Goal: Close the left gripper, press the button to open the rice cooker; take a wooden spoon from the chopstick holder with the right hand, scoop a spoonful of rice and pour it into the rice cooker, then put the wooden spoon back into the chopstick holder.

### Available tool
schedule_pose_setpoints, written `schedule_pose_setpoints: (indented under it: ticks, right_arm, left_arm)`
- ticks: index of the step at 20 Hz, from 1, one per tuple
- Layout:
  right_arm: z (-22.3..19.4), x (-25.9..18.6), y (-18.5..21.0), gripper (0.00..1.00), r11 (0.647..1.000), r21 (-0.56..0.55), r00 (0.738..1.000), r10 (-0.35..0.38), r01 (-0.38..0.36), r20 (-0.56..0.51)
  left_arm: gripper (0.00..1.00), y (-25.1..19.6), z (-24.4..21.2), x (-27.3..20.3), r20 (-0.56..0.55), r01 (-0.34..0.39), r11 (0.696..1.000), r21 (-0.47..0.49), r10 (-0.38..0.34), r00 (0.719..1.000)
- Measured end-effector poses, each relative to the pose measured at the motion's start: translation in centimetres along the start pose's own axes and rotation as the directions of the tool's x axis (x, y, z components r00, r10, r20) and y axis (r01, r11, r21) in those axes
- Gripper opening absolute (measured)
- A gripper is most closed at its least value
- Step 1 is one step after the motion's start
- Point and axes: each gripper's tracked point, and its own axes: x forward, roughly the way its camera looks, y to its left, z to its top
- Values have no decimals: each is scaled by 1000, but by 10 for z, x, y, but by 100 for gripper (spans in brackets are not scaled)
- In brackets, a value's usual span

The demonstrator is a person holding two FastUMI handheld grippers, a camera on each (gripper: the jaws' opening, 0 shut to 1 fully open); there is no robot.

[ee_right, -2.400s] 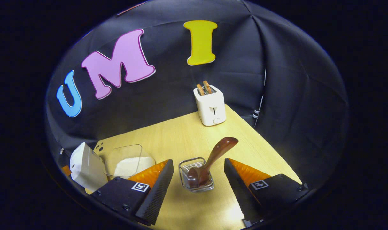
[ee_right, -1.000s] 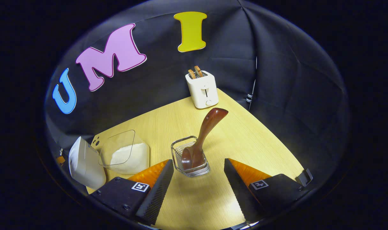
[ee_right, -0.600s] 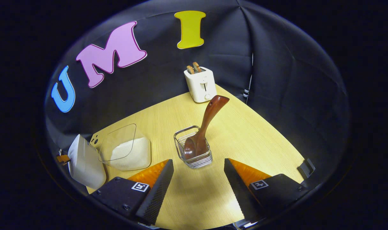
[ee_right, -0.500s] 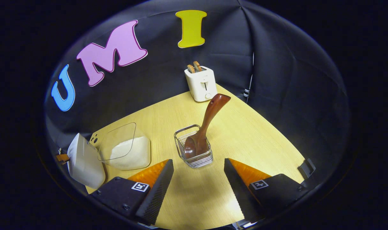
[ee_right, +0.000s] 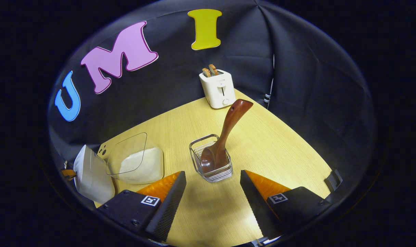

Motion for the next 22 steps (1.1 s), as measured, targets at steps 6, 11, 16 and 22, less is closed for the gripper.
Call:
schedule_pose_setpoints:
  ticks: [6, 11, 16, 22]
  right_arm:
    - [-10, 2, 6, 99, 1000, -19, 1000, 16, -17, -15]
    - [-9, 1, 12, 99, 999, -16, 1000, 28, -28, -7]
    - [11, 0, 6, 99, 1000, -15, 1000, 20, -19, 24]
    - [23, 3, 0, 98, 1000, 9, 999, 23, -23, 43]
  left_arm:
    - [6, 2, -1, 6, -175, 75, 996, -44, -81, 981]
    - [6, 0, 11, -3, -44, 59, 997, -51, -61, 997]
    - [6, 1, 88, -51, 280, 5, 997, 78, -26, 960]
    - [5, -27, 99, -93, 373, 71, 994, 77, -95, 923]
